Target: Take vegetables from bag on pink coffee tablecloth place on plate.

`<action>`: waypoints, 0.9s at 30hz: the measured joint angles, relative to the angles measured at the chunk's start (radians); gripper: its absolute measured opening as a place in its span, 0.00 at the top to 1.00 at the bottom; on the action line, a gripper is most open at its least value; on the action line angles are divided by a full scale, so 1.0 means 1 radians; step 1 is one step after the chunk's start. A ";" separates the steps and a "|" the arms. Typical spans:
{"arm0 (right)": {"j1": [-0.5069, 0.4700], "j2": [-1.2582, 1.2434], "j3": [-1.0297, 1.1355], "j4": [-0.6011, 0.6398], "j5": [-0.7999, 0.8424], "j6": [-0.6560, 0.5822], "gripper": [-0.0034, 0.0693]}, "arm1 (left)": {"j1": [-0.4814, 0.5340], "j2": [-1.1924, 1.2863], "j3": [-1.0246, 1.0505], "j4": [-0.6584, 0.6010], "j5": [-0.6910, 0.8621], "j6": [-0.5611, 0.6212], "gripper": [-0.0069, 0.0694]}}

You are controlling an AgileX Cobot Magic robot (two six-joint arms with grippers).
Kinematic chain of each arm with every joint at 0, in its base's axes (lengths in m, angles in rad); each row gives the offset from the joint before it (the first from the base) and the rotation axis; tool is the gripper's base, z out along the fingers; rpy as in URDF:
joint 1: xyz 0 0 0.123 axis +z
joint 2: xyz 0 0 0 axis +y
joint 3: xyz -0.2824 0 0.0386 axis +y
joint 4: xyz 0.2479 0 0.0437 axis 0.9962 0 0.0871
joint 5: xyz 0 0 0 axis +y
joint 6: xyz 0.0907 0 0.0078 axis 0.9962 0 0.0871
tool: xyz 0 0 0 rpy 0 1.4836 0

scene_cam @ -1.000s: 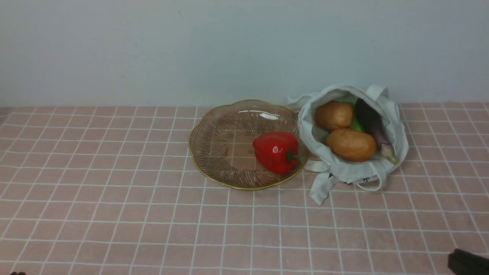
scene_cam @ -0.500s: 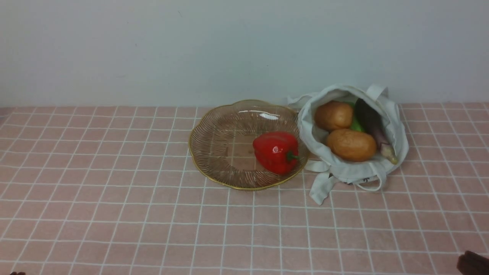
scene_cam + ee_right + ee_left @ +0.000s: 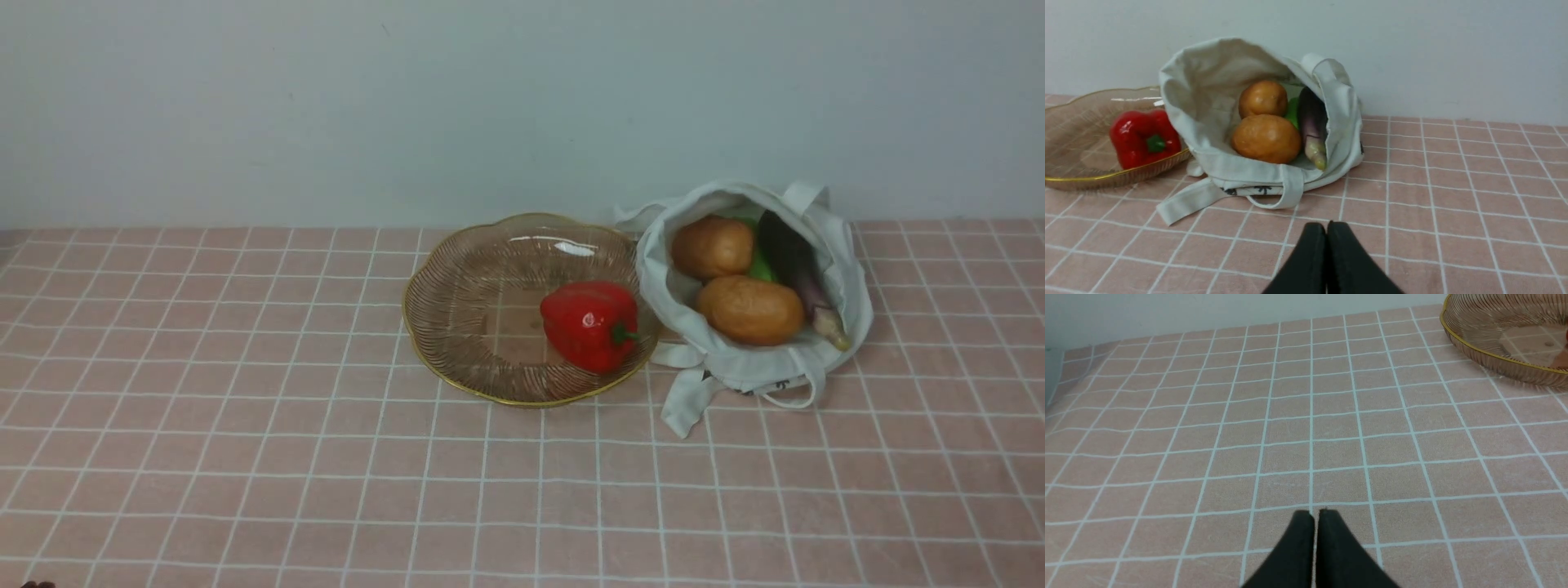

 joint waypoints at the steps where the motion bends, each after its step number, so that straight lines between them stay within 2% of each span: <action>1: -0.013 0.000 0.006 0.013 0.000 -0.002 0.97 | 0.000 0.000 0.000 0.000 0.000 0.000 0.91; 5: -0.048 0.000 0.021 0.020 0.002 -0.005 0.97 | 0.000 0.000 0.000 0.000 0.000 0.000 0.91; 15: -0.054 0.000 0.019 -0.011 0.028 -0.005 0.97 | 0.000 0.000 0.000 0.000 0.000 0.000 0.91; 27: -0.109 0.000 0.019 -0.011 0.028 -0.005 0.97 | 0.000 0.000 0.000 0.000 0.000 0.000 0.91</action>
